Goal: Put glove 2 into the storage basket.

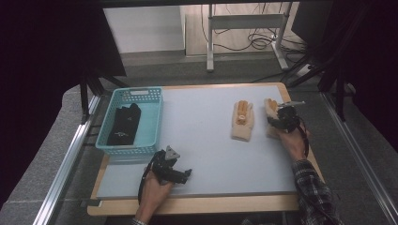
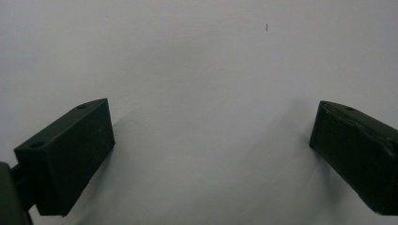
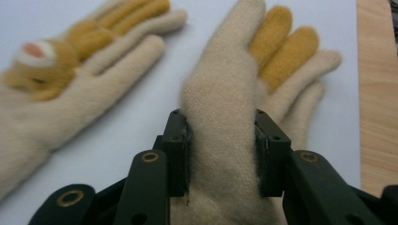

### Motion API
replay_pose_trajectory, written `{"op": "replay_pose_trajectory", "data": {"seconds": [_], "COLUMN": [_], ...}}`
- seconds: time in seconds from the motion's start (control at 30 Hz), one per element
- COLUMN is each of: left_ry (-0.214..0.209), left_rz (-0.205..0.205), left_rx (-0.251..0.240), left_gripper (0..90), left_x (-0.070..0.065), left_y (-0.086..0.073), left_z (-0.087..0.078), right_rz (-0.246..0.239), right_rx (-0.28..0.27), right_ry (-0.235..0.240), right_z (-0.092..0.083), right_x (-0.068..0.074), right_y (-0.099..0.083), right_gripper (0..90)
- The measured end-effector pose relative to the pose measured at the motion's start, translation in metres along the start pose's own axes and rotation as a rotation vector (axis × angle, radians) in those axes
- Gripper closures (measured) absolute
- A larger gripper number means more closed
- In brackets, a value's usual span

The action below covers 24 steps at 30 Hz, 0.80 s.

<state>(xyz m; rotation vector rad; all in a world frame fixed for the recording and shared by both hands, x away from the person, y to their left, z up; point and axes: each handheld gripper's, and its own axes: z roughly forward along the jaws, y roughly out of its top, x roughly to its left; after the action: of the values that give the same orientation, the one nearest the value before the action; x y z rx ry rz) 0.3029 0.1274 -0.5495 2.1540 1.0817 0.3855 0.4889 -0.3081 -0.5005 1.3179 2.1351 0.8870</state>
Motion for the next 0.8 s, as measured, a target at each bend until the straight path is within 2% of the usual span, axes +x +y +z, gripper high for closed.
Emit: {"op": "replay_pose_trajectory", "data": {"seconds": [0.07, 0.27, 0.43, 0.63, 0.8], "left_ry": [0.000, 0.001, 0.001, 0.001, 0.001], "left_rz": [-0.001, -0.001, -0.001, -0.001, -0.001], "left_rx": [0.000, 0.000, 0.000, 0.000, -0.004], "left_gripper": [0.4, 0.4, 0.4, 0.4, 0.4], "left_x": [0.000, 0.000, 0.000, 0.000, 0.000], "left_y": [0.000, 0.000, 0.000, 0.000, 0.000], "left_z": [0.000, 0.000, 0.000, 0.000, 0.000], "right_rz": [-0.014, -0.024, -0.035, -0.087, -0.153], "right_rx": [-0.033, -0.068, -0.105, -0.119, -0.130], "right_ry": [0.005, 0.026, 0.098, 0.203, 0.301], "right_z": [-0.012, -0.030, -0.049, -0.067, -0.076], "right_x": [0.007, 0.019, 0.044, 0.090, 0.137], "right_y": [0.001, 0.004, 0.003, 0.003, 0.003], "right_gripper": [63.7, 63.9, 63.6, 63.0, 62.4]}}
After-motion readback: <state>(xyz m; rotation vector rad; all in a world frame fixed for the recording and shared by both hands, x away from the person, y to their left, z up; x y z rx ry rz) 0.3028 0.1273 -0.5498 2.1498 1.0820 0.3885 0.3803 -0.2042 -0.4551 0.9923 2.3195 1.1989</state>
